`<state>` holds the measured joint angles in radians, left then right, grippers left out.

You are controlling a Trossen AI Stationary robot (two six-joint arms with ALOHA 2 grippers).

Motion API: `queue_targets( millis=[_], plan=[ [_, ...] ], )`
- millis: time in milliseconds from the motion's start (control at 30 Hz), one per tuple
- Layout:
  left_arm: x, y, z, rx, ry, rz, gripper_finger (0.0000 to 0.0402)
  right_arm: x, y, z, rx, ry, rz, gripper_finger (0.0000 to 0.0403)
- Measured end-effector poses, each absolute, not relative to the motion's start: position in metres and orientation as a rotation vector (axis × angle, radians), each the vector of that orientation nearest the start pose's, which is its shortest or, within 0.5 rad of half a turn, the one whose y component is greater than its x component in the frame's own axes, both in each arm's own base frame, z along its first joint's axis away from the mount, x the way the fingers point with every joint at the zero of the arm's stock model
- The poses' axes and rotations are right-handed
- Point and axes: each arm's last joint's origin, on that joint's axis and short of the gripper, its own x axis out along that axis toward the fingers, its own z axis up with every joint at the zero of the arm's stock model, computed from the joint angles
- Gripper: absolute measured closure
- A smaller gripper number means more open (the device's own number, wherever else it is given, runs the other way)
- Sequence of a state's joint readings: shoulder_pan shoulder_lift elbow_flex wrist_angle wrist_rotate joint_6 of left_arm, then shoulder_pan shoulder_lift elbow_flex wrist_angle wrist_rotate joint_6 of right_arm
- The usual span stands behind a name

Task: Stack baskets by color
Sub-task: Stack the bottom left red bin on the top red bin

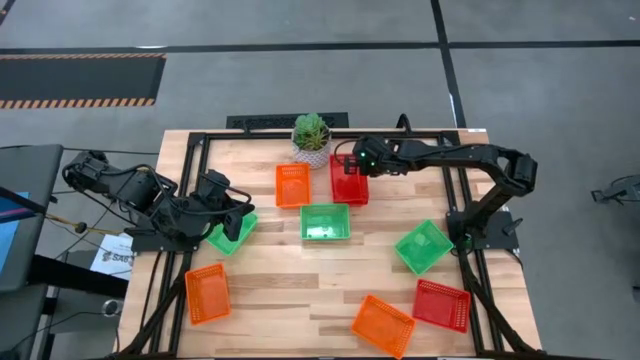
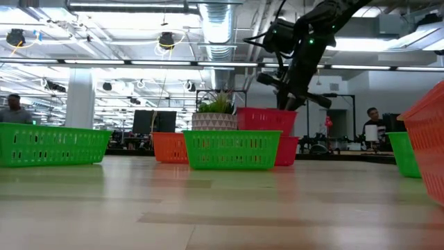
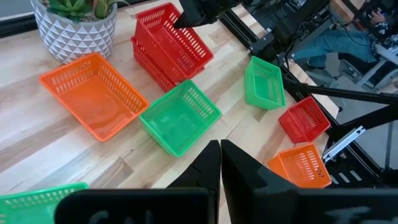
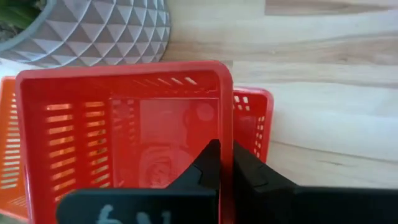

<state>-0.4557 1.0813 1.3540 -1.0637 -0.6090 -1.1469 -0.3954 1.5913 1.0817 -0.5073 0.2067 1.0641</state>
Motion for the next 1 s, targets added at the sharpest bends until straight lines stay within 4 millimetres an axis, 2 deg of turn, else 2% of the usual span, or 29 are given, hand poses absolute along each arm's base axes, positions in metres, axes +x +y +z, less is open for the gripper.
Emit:
queue_targets(
  millis=[600,1000],
  plan=[
    [0.169,-0.064,0.395,-0.700,0.501,0.500,0.0401,0.285,-0.127,0.206,1.035,0.685,-1.074,0.0365],
    [0.169,-0.064,0.395,-0.700,0.501,0.499,0.0401,0.285,-0.129,0.206,1.051,0.688,-1.058,0.0310]
  ],
)
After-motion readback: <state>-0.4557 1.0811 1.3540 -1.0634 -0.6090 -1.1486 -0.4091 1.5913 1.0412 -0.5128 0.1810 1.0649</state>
